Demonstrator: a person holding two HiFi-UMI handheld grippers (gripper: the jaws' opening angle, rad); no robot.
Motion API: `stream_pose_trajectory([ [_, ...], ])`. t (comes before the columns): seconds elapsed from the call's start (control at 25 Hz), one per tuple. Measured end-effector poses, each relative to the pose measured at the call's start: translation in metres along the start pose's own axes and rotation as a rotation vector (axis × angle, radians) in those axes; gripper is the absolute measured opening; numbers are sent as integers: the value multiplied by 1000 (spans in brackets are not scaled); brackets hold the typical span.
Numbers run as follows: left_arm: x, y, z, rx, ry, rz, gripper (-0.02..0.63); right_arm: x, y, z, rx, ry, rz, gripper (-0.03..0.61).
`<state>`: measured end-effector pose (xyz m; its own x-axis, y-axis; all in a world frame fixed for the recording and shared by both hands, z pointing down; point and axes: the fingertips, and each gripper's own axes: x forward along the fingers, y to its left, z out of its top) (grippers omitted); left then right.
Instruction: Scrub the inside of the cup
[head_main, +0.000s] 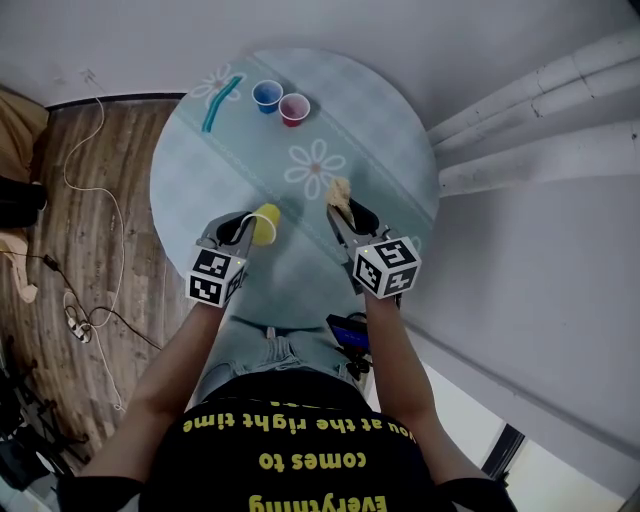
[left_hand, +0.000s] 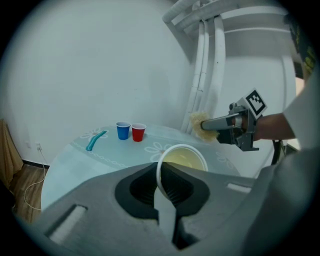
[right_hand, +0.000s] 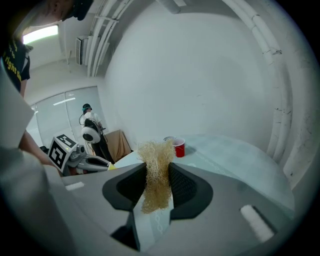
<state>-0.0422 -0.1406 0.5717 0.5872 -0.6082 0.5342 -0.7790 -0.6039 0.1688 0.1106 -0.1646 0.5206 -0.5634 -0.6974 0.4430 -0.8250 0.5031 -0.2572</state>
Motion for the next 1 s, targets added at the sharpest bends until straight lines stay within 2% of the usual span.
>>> stream_pose_trajectory([
  [0.36, 10, 0, -26, 4, 123, -25, 18, 8, -8, -23, 19, 66, -18, 137],
  [0.64, 16, -3, -35, -3, 199, -37, 18, 14, -12, -44, 33, 163, -21, 137],
  [1.0, 20, -10, -45, 41, 281, -69, 18, 19, -13, -69, 39, 267, -15, 137],
])
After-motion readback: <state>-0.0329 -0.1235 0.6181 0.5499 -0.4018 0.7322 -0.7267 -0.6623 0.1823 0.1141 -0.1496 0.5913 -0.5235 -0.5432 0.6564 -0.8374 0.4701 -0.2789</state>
